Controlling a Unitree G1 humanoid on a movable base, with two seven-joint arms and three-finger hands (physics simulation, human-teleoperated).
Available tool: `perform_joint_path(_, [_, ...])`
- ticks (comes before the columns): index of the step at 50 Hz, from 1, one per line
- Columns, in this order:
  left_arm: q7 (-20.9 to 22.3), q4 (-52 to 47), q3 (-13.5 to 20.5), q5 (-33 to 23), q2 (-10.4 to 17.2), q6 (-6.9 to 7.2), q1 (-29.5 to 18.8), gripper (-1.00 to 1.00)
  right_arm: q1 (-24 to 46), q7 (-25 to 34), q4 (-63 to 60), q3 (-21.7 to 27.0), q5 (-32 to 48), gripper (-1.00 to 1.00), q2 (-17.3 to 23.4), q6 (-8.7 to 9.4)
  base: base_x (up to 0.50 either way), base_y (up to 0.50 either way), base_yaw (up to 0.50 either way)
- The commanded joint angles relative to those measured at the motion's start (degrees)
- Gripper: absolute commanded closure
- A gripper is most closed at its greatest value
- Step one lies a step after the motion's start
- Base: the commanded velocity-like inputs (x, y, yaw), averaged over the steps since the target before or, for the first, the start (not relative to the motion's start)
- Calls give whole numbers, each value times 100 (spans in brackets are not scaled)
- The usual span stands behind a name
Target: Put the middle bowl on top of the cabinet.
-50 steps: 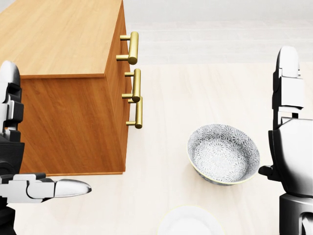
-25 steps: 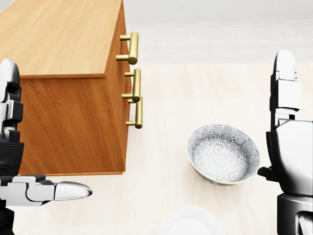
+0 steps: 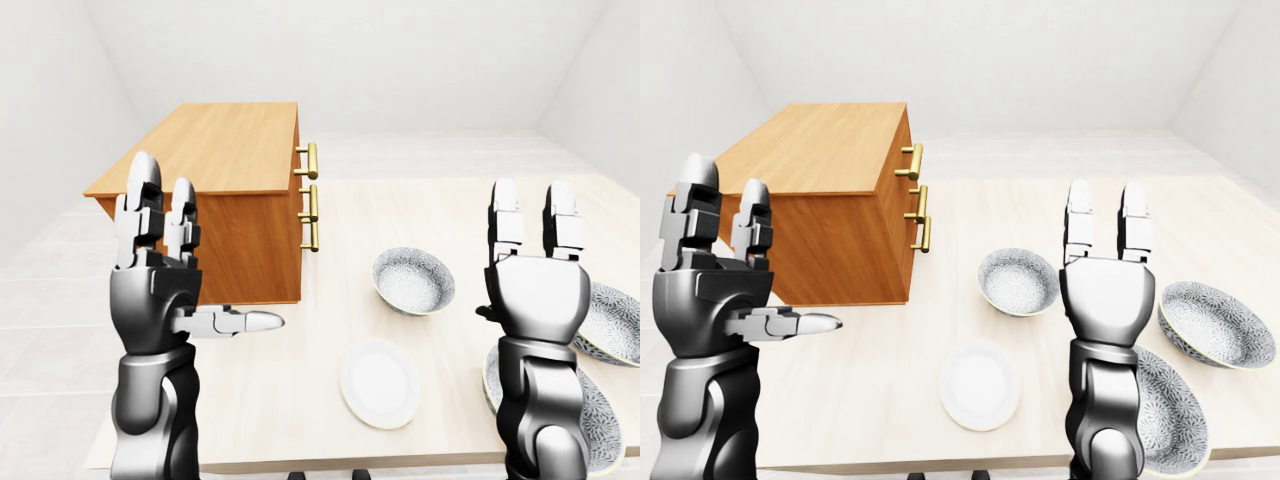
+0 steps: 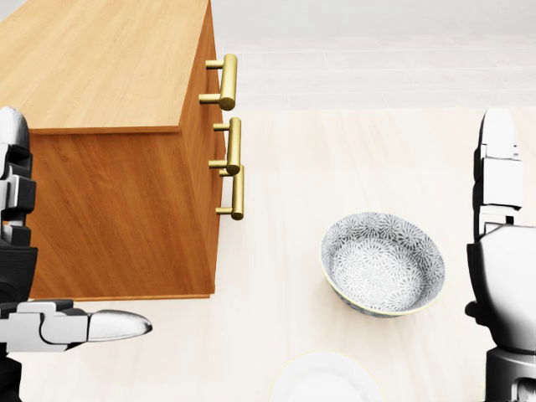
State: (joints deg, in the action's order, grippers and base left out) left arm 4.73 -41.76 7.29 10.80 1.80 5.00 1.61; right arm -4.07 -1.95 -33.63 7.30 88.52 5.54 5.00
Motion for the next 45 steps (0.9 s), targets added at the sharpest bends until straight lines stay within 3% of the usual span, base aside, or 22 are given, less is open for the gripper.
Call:
perform_joint_path(1, [43,42,-75,-336,185,0,-4,-100,-203,110,-248,521,-5,-100,179,0,0,0,0])
perform_joint_path(13, [216,-233,-303,-529,27,0,114,-100,-206,273,-411,1265,-184,-100,255,0,0,0,0])
perform_joint_path(19, [240,-260,-263,-581,11,0,117,-100,-380,-239,-48,1389,-28,-100,51,0,0,0,0])
perform_joint_path(24, [228,-342,-231,-613,0,0,63,-100,-551,-454,85,1711,-131,-100,114,0,0,0,0])
perform_joint_path(45, [311,-296,-375,-745,-35,0,168,-100,-649,-558,259,2618,-462,-100,385,0,0,0,0])
